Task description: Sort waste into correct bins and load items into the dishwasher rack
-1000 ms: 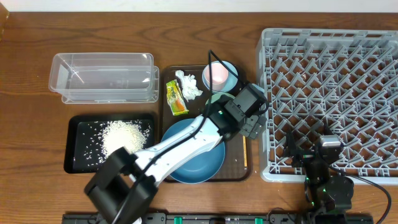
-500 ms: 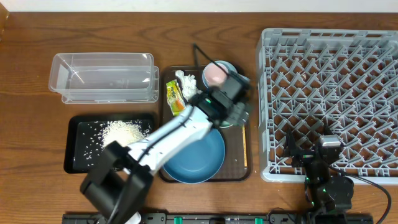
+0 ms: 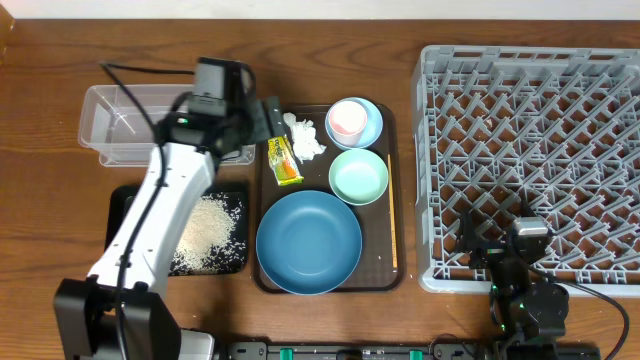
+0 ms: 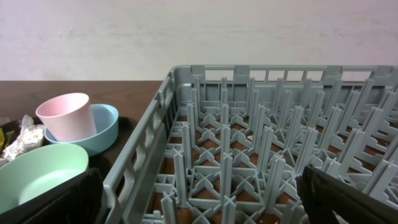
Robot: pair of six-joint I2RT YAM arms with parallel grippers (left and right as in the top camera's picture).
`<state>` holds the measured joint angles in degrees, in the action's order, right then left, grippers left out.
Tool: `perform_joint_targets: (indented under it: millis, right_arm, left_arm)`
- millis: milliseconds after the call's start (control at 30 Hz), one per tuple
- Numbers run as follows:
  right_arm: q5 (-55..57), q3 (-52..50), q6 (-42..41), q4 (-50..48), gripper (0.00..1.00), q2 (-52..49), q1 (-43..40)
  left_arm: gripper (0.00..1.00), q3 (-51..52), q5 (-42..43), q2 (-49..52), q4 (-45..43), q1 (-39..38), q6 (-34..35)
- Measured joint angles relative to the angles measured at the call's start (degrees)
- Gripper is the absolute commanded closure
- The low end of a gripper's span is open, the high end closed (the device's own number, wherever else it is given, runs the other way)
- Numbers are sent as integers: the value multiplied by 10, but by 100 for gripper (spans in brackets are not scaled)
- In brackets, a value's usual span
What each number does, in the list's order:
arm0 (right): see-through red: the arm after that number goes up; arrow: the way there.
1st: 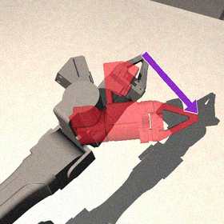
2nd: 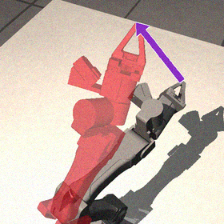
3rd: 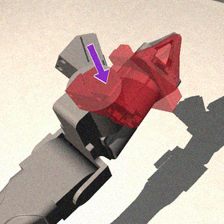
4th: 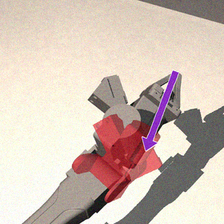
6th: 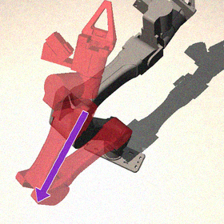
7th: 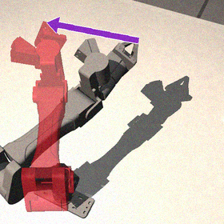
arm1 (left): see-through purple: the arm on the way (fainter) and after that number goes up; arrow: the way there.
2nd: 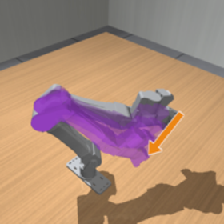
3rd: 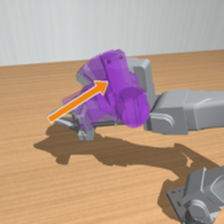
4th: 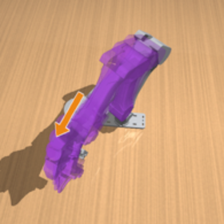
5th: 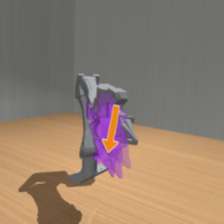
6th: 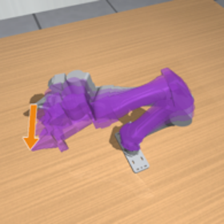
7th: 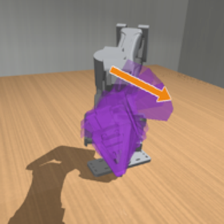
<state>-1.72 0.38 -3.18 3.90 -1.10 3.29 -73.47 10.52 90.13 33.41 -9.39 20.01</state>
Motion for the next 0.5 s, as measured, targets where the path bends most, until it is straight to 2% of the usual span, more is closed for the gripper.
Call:
perform_joint_targets:
  millis: [167,500]
  right_arm:
    - [0,0,0,0,1,0,0]
    - [0,0,0,0,1,0,0]
  left_arm:
    - [2,0,53,0,0,28,7]
    - [0,0,159,0,28,17,7]
